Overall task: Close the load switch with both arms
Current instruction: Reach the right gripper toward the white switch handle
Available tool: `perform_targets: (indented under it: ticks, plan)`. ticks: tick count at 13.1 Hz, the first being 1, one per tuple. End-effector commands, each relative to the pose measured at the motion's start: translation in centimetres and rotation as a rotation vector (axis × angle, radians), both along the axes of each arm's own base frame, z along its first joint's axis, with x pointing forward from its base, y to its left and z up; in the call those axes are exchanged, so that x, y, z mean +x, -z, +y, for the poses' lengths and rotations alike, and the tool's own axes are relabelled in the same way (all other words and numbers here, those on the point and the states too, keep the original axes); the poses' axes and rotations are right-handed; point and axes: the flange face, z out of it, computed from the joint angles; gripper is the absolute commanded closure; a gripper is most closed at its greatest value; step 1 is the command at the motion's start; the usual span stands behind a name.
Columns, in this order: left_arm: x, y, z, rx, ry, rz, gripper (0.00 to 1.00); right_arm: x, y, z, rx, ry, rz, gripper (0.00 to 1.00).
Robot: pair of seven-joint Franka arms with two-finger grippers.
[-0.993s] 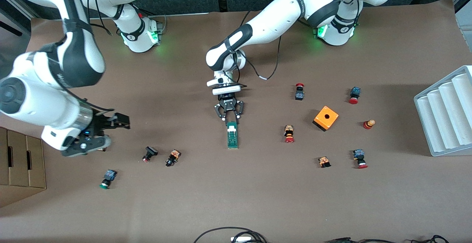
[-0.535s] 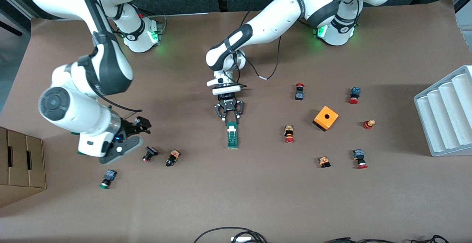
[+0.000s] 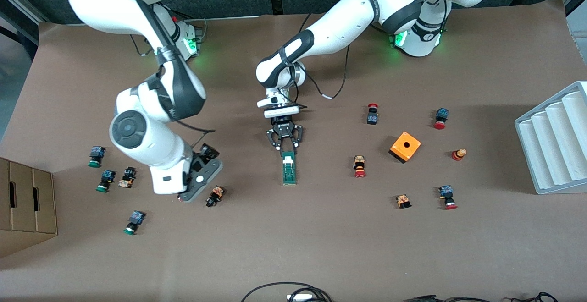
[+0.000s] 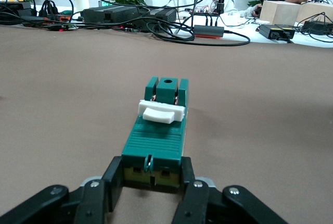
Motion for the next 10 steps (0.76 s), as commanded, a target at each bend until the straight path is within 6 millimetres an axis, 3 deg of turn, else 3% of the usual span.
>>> perform_targets:
  ticks: [1, 4, 7, 10]
  plan:
    - [-0.1, 0.2, -0.2, -0.012, -0.003, -0.010, 0.71, 2.0, 0.8, 2.5, 0.017, -0.113, -0.064, 0.01]
    - [0.0, 0.1, -0.2, -0.013, -0.004, -0.009, 0.71, 1.1, 1.5, 5.8, 0.019, -0.172, -0.106, 0.01]
    - [0.0, 0.1, -0.2, -0.014, -0.006, -0.009, 0.71, 0.9, 3.7, 7.6, 0.013, -0.284, -0.132, 0.01]
    - [0.0, 0.1, -0.2, -0.015, -0.006, -0.009, 0.71, -0.7, 6.0, 10.6, 0.004, -0.327, -0.105, 0.01]
